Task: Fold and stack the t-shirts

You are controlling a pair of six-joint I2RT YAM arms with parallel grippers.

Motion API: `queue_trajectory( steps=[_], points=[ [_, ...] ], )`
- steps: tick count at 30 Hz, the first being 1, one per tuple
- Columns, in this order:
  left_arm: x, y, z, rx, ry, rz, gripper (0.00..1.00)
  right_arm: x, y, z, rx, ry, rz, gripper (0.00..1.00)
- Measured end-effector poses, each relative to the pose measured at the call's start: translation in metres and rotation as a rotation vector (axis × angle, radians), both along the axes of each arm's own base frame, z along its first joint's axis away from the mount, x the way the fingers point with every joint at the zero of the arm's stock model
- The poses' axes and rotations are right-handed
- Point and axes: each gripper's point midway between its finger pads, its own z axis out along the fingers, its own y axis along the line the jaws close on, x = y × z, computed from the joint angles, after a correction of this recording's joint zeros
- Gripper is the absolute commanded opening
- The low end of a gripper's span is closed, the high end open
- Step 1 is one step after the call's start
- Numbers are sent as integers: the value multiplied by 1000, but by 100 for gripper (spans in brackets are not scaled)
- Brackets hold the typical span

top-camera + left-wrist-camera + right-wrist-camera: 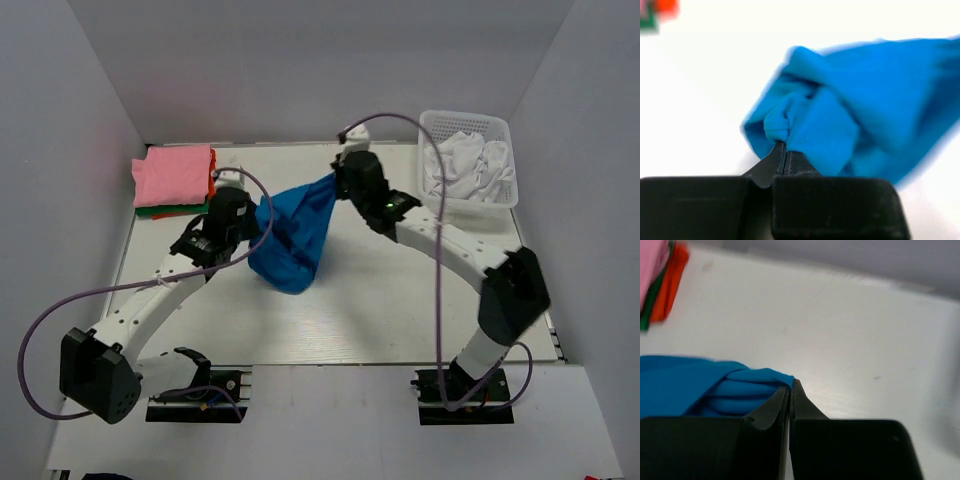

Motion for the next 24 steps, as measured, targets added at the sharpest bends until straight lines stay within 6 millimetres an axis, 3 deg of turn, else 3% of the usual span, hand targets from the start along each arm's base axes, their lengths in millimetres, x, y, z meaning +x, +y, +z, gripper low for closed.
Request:
queue_trajectory(
  steps=[4,5,9,15,24],
  points=[
    [20,12,79,-19,-165,90,0,2,-79,110,61,-249,-255,0],
    [21,15,98,-27,-206,106,0,-3,-111,144,77,-325,-354,0],
    [13,28,171,-70,-364,140,0,-23,-167,199,92,-449,-494,0],
    [-27,33,253,-163,-543,64,0,-67,-191,251,134,-566,-443,0],
    [-138,33,343,-345,-834,-232,0,-172,-223,351,349,-781,-211,0]
  ],
)
